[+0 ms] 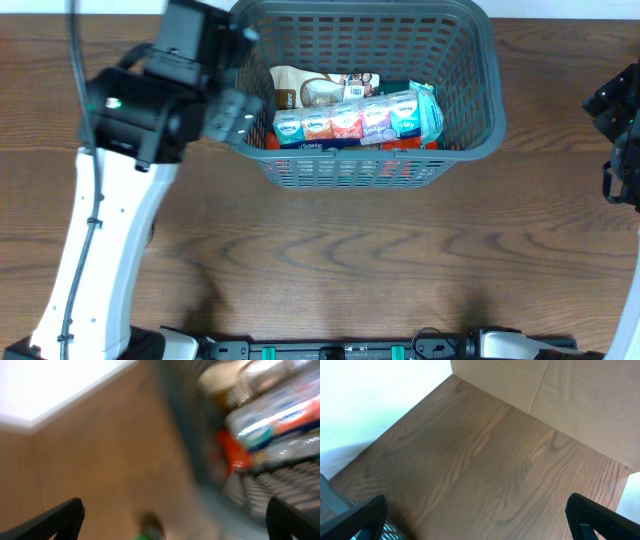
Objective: Pack container
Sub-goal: 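Move the left gripper down to the green Knorr cylinder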
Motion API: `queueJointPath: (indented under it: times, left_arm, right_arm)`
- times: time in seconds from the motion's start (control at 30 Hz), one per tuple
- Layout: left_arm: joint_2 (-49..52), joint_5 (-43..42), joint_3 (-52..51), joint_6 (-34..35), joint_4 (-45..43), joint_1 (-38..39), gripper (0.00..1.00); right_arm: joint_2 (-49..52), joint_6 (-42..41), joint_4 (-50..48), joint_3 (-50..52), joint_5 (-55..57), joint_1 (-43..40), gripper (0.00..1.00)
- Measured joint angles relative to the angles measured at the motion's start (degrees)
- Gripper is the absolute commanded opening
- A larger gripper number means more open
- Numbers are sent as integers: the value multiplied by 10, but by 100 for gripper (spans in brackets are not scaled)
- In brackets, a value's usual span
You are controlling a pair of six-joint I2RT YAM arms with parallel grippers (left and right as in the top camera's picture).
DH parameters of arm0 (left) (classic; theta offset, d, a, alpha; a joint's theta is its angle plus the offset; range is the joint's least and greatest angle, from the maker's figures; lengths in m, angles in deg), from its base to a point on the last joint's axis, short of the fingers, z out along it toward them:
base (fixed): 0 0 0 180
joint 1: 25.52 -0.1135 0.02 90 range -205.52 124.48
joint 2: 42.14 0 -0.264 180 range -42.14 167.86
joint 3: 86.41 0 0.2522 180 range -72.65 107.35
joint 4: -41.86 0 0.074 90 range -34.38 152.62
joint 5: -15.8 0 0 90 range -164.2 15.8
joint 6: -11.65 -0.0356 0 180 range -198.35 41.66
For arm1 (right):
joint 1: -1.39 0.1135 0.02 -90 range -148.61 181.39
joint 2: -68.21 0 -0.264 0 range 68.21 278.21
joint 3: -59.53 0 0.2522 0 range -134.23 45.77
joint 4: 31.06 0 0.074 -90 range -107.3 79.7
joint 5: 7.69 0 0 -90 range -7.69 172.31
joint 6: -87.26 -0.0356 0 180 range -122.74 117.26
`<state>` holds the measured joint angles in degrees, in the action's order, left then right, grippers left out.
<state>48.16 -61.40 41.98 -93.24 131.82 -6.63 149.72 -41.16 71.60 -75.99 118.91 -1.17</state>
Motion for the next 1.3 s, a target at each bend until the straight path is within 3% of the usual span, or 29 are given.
queueJointPath:
  times: [0.27, 0.6, 0.93, 1.13, 1.3]
  left_arm:
    - [-5, 21, 0, 139, 143, -117, 99]
    - [-37, 24, -56, 281, 155, -178, 99]
    - [-133, 24, -340, 345, 13, -209, 98]
    - [-192, 16, -476, 351, -43, -290, 99]
    - [-196, -38, -520, 331, -87, -374, 99]
  right_arm:
    - [0, 0, 0, 0, 0, 0, 99]
    - [0, 0, 0, 0, 0, 0, 99]
    - [0, 0, 0, 0, 0, 0, 99]
    - [0, 0, 0, 0, 0, 0, 99]
    - [0, 0, 0, 0, 0, 0, 99]
